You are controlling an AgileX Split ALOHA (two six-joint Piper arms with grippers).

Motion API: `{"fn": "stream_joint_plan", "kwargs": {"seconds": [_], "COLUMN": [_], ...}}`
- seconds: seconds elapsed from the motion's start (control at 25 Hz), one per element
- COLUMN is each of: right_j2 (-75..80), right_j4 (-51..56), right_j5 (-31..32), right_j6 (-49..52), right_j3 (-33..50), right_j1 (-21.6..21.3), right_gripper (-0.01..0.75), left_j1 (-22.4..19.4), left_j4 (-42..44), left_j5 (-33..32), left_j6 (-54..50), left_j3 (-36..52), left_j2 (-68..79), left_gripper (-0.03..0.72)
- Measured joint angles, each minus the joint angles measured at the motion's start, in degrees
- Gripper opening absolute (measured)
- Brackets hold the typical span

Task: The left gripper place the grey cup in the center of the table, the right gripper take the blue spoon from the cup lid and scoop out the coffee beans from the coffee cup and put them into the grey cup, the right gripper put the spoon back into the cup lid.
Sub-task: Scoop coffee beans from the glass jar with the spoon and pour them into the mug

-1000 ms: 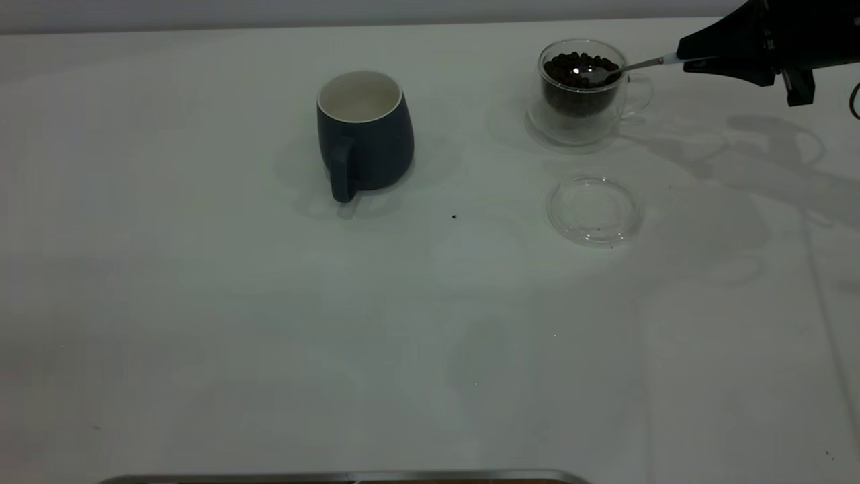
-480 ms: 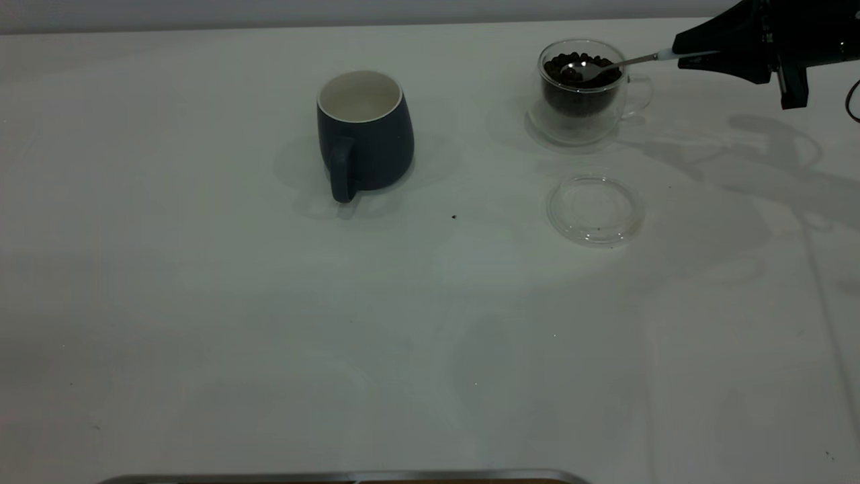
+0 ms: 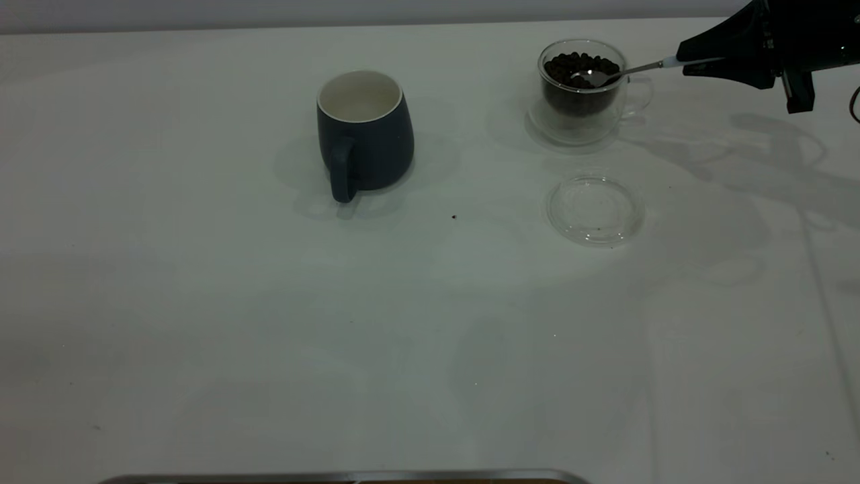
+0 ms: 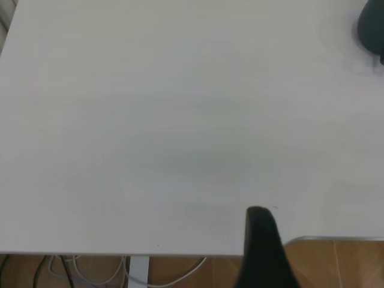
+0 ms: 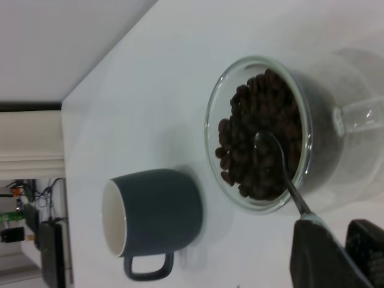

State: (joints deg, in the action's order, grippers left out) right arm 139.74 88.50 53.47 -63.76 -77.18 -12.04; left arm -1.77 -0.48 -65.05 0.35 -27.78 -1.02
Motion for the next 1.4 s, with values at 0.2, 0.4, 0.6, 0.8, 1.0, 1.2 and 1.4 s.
{"fn": "stream_joint_plan", "kwargs": {"seconds": [0.2,0.4,0.6,0.8,1.0,1.2,1.4], "right_j2": [0.0,0.0,0.0,0.0,0.0,0.1,0.5], "right_j4": [-0.8,-0.9,-0.7,0.5,1.2,2.0,3.6], "right_j5": [2.0,2.7,2.5,1.1,1.2,3.0,6.5], "right_j6": [3.6,6.1,7.2,7.2,7.2,7.4,7.4], "right_j3": [0.0,0.0,0.0,0.0,0.0,0.0,0.0], "right_j1": [0.0,0.0,0.0,0.0,-1.1,-1.9,-1.9], "right_gripper": [0.103,0.103,0.103,0.103,0.103,0.103,0.103], "left_j1": [0.0,0.0,0.0,0.0,0.0,0.0,0.0], "left_j4": [0.0,0.0,0.0,0.0,0.0,0.0,0.0], "left_j5": [0.0,0.0,0.0,0.0,0.0,0.0,0.0], "left_j6": [0.0,0.0,0.0,0.0,0.0,0.0,0.1], "left_j3": [0.0,0.0,0.0,0.0,0.0,0.0,0.0], "left_j2": [0.0,0.0,0.0,0.0,0.0,0.0,0.0], "left_gripper": [0.567,0.567,0.567,0.567,0.567,0.567,0.567]}}
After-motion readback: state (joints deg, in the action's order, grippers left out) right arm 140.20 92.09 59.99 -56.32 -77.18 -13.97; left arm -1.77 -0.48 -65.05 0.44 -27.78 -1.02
